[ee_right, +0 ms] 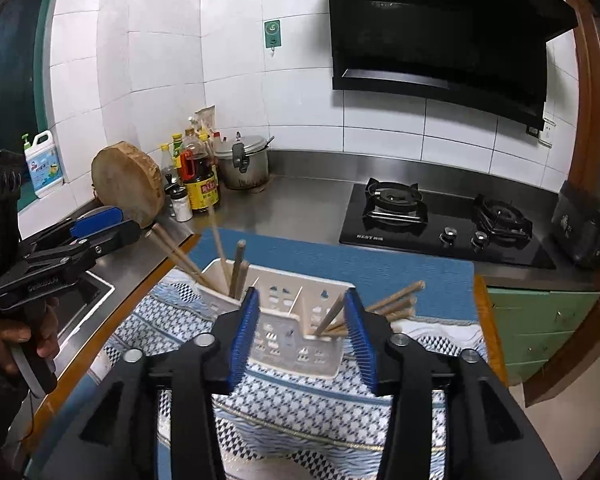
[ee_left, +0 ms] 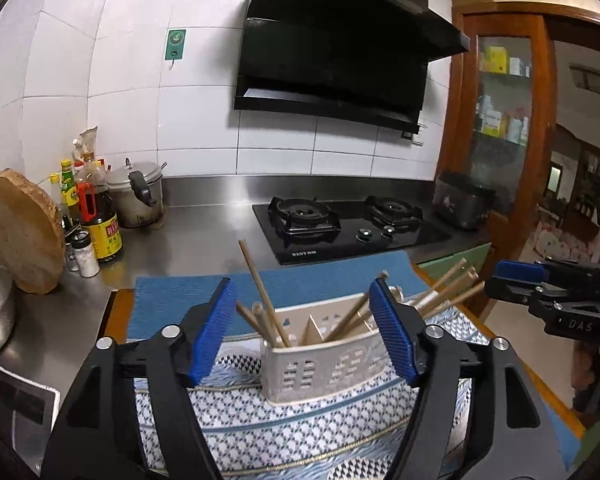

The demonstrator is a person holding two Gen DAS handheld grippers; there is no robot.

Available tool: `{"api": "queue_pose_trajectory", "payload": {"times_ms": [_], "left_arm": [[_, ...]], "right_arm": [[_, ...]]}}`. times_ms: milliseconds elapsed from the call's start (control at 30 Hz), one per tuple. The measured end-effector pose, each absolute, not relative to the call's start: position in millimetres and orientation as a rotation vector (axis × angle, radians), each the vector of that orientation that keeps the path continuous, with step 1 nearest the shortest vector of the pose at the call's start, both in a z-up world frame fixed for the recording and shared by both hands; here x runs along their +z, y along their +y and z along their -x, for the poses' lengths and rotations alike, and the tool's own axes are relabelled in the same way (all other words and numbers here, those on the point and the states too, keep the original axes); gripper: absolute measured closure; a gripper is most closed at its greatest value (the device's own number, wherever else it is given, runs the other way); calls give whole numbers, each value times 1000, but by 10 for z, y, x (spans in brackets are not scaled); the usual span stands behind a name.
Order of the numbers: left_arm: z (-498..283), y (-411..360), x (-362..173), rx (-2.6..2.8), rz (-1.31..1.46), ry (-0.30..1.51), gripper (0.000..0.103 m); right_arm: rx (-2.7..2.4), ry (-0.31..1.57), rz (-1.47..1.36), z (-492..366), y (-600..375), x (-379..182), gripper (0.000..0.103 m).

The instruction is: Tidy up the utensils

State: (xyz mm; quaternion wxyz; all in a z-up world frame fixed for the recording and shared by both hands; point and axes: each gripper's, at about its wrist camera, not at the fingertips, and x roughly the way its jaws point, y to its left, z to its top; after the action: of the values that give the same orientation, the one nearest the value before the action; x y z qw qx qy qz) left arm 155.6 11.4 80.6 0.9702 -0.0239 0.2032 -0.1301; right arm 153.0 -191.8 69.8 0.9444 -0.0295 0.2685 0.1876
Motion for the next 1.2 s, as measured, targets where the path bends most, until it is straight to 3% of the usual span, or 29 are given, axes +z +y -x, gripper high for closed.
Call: {"api": "queue_pose_trajectory", "payload": {"times_ms": [300, 400, 733, 1200], "left_arm": [[-1097, 238, 624, -225, 68, 428, 19], [-951, 271, 524, -212, 77, 442, 14], [-630, 249, 330, -142, 36, 469, 6], [-438, 158, 294, -121, 13, 474, 5]], "right_arm": [[349, 548, 25, -1108, -1991, 433, 23], [329, 562, 26, -998, -2008, 324, 19], [266, 596, 25, -763, -2044, 97, 14], [255, 587, 36, -563, -2016, 69, 13]]}}
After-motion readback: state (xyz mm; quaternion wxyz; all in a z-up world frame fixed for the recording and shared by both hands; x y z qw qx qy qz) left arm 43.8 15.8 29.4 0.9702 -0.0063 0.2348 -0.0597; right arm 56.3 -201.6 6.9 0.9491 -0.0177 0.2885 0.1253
